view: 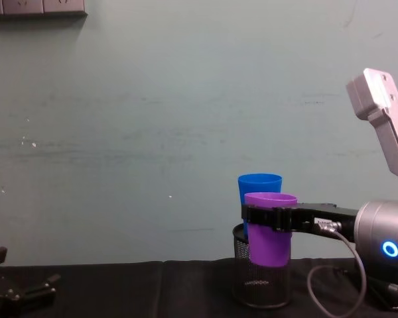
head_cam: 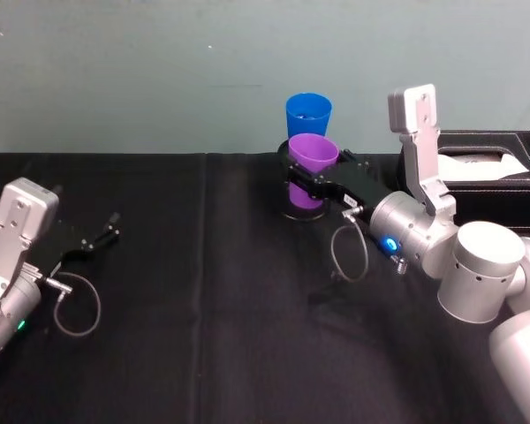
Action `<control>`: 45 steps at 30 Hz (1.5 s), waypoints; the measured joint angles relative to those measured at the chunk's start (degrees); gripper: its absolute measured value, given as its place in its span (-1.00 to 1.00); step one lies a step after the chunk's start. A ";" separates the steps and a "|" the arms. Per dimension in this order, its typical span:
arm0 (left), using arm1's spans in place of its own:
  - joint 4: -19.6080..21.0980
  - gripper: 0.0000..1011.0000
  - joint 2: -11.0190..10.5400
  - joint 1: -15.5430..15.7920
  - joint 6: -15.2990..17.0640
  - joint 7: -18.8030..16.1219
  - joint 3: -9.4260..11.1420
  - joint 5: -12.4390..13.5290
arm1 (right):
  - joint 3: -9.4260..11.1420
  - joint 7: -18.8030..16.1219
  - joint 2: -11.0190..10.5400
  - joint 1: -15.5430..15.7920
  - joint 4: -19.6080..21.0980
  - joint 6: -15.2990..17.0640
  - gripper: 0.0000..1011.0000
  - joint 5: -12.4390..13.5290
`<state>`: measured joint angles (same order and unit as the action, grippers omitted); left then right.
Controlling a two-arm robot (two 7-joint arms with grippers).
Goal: Pick up one cup with a gripper and tap it against the other cup.
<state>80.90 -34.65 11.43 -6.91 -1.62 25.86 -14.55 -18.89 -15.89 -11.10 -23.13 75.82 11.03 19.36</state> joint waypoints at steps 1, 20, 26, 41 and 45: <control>0.00 0.98 0.00 0.00 0.00 0.00 0.00 0.00 | 0.08 0.22 0.14 -0.46 -0.48 0.29 0.45 0.00; 0.00 0.98 0.00 0.00 0.00 0.00 0.00 0.00 | 0.44 1.15 0.97 -4.38 -4.99 0.80 0.45 -1.31; 0.00 0.98 0.00 0.00 0.00 0.00 0.00 0.00 | 0.47 1.08 1.06 -4.51 -5.11 0.68 0.45 -1.46; 0.00 0.98 0.00 0.00 0.00 0.00 0.00 0.00 | 0.44 1.03 1.02 -4.51 -5.11 0.66 0.45 -1.42; 0.00 0.98 0.00 0.00 0.00 0.00 0.00 0.00 | 0.44 1.02 1.02 -4.51 -5.12 0.66 0.45 -1.41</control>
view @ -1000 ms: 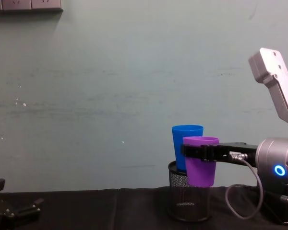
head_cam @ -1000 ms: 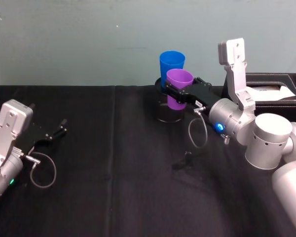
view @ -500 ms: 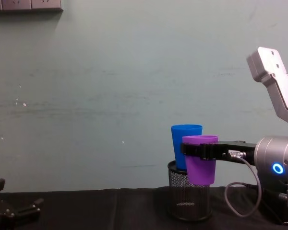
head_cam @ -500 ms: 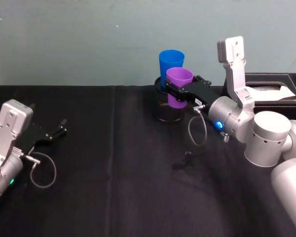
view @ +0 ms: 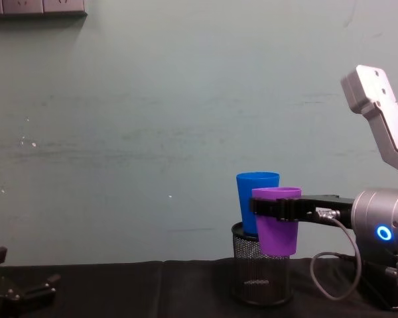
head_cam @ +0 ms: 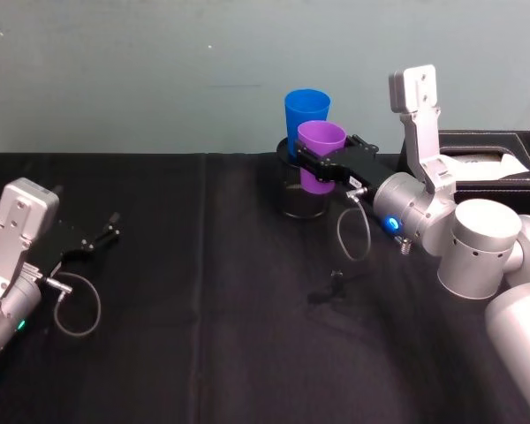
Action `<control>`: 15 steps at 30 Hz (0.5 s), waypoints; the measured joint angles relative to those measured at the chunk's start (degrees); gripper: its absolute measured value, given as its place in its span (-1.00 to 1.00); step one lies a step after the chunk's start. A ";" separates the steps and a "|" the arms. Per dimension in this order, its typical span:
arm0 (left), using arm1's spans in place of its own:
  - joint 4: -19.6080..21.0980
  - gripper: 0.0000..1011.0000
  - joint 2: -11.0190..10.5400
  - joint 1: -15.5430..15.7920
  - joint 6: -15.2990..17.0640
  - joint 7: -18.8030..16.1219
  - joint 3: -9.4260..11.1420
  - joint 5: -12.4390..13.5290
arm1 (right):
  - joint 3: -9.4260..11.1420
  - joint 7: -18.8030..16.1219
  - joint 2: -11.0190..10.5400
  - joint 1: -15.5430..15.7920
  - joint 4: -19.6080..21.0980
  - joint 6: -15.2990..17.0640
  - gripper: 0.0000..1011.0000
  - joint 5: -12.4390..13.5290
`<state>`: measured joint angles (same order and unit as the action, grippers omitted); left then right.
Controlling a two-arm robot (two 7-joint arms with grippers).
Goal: Pick up one cup with a gripper and tap it against the other cup.
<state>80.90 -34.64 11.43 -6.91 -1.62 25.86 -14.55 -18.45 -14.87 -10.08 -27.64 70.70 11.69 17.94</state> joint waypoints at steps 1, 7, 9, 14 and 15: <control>0.00 0.98 0.00 0.00 0.00 0.00 0.00 0.00 | 0.00 0.00 0.00 0.00 0.00 0.00 0.45 0.00; 0.00 0.98 0.00 0.00 0.00 0.00 0.00 0.00 | 0.00 0.00 0.00 0.00 0.00 0.00 0.45 0.01; 0.00 0.98 0.00 0.00 0.00 0.00 0.00 0.00 | 0.00 0.00 0.00 0.00 0.00 0.00 0.45 0.02; 0.00 0.98 0.00 0.00 0.00 0.00 0.00 0.00 | 0.00 0.00 0.00 0.00 0.00 0.00 0.45 0.02; 0.00 0.98 0.00 0.00 0.00 0.00 0.00 0.00 | 0.00 0.00 0.00 0.00 0.00 0.00 0.45 0.02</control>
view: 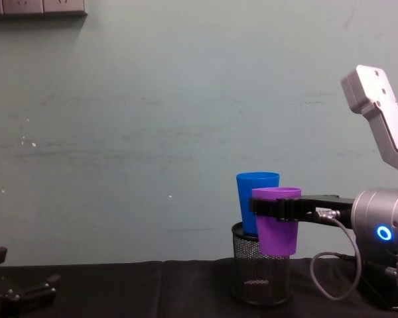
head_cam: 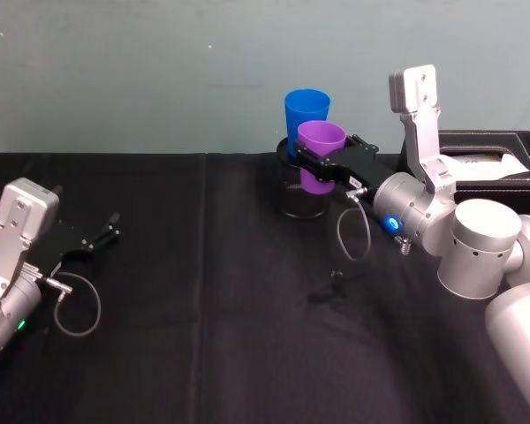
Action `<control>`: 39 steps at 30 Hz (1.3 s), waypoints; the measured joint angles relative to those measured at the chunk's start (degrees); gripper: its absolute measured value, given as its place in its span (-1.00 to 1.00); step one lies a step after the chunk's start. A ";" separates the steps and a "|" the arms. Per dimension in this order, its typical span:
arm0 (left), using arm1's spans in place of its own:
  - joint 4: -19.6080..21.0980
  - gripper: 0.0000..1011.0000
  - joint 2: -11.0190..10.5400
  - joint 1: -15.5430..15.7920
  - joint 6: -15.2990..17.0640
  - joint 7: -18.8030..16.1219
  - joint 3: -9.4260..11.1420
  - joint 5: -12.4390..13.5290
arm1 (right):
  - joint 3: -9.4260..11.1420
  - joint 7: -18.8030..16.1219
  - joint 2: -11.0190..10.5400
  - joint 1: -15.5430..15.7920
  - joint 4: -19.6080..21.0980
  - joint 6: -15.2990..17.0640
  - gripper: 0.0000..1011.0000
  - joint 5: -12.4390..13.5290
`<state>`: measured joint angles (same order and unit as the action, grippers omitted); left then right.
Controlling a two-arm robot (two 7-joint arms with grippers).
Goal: Pick up one cup with a gripper and tap it against the other cup.
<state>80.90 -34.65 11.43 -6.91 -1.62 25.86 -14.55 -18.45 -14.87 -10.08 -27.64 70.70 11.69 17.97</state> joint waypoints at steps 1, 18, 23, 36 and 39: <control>0.00 0.98 0.00 0.00 0.00 0.00 0.00 0.00 | 0.00 0.00 0.00 0.00 0.00 0.00 0.45 0.00; 0.00 0.98 0.00 0.00 0.00 0.00 0.00 0.00 | 0.00 0.00 0.00 0.00 0.00 0.00 0.45 0.00; 0.00 0.98 0.00 0.00 0.00 0.00 0.00 0.00 | 0.00 0.00 0.00 0.00 0.00 0.00 0.45 0.00; 0.00 0.98 0.00 0.00 0.00 0.00 0.00 0.00 | 0.00 0.00 0.00 0.00 0.00 0.00 0.45 0.00; 0.00 0.98 0.00 0.00 0.00 0.00 0.00 0.00 | 0.00 0.00 0.00 0.00 0.00 0.00 0.45 0.00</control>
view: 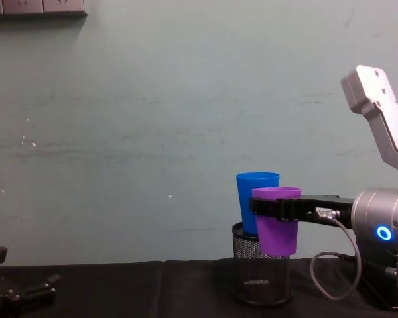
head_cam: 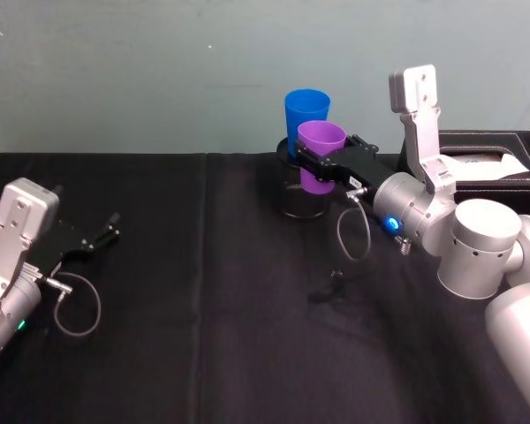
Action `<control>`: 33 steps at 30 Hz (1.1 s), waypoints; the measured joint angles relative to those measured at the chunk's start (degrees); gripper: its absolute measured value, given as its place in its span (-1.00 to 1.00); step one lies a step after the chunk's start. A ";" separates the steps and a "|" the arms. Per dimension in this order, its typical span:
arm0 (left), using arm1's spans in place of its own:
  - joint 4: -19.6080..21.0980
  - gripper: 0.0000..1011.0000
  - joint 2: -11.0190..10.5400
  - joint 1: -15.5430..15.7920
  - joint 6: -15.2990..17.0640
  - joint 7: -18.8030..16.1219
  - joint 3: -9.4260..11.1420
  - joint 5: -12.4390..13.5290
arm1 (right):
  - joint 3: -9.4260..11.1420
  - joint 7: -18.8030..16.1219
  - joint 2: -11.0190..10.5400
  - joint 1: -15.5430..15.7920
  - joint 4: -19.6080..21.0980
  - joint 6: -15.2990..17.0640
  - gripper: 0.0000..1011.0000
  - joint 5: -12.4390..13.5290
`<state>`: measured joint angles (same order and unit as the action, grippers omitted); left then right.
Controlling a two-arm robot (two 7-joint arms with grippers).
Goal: Pick up one cup with a gripper and tap it against the other cup.
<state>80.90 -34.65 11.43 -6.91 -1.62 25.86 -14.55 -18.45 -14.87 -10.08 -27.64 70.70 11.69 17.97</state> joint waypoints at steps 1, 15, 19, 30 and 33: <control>0.00 0.98 0.00 0.00 0.00 0.00 0.00 0.00 | 0.00 0.00 0.00 0.00 0.00 0.00 0.45 0.00; 0.00 0.98 0.00 0.00 0.00 0.00 0.00 0.00 | 0.00 0.00 0.00 0.00 0.00 0.00 0.45 0.00; 0.00 0.98 0.00 0.00 0.00 0.00 0.00 0.00 | 0.00 0.00 0.00 0.00 0.00 0.00 0.45 0.00; 0.00 0.98 0.00 0.00 0.00 0.00 0.00 0.00 | 0.00 0.00 0.00 0.00 0.00 0.00 0.45 0.00; 0.00 0.98 0.00 0.00 0.00 0.00 0.00 0.00 | 0.00 0.00 0.00 0.00 0.00 0.00 0.45 0.00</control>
<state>80.90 -34.65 11.43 -6.91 -1.62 25.86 -14.55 -18.45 -14.87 -10.08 -27.64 70.70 11.69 17.97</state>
